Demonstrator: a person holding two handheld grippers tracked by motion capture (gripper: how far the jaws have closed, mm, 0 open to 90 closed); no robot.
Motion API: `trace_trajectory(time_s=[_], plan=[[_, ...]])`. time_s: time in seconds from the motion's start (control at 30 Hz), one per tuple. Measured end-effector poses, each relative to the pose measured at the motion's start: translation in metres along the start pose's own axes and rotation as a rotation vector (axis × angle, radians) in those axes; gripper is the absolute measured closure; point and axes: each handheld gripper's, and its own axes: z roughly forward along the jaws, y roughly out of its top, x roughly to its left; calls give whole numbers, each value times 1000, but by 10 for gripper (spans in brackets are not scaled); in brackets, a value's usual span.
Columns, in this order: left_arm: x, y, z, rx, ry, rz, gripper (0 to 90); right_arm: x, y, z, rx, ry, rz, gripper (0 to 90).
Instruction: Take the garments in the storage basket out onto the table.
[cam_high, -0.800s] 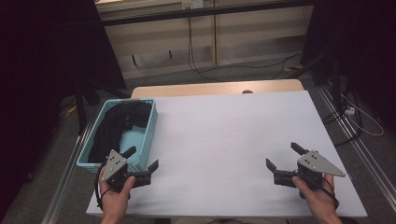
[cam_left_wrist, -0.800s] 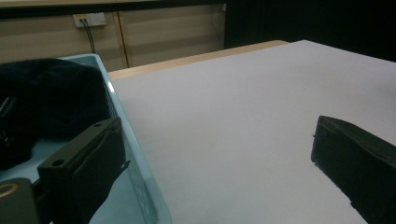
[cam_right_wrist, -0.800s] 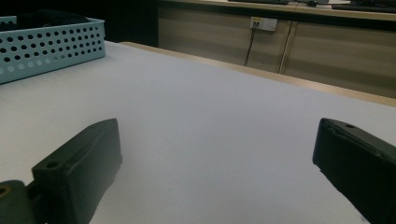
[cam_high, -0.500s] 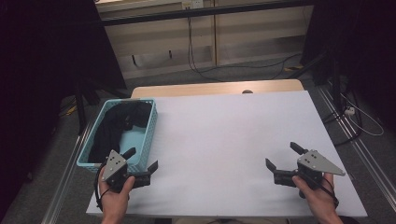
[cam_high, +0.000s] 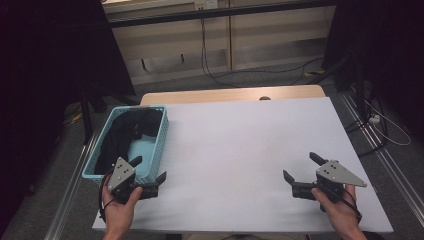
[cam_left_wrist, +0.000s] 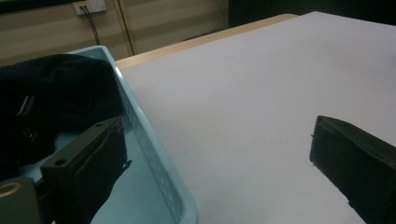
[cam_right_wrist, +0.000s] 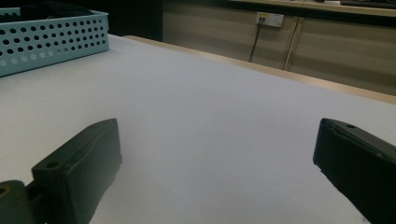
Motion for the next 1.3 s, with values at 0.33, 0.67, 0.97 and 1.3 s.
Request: trace_trajectory(time_s=[0.33, 0.67, 0.97, 1.3], plan=[[23, 14, 4, 57, 17, -33, 32, 1, -1, 6, 19, 26, -9, 3], [48, 33, 7, 52, 21, -49, 36, 1, -1, 9, 25, 25, -13, 4], [77, 41, 26, 70, 74, -80, 44, 1, -1, 9, 33, 22, -25, 5], [98, 54, 37, 101, 121, -83, 42, 5, 0, 8, 35, 29, -36, 5]])
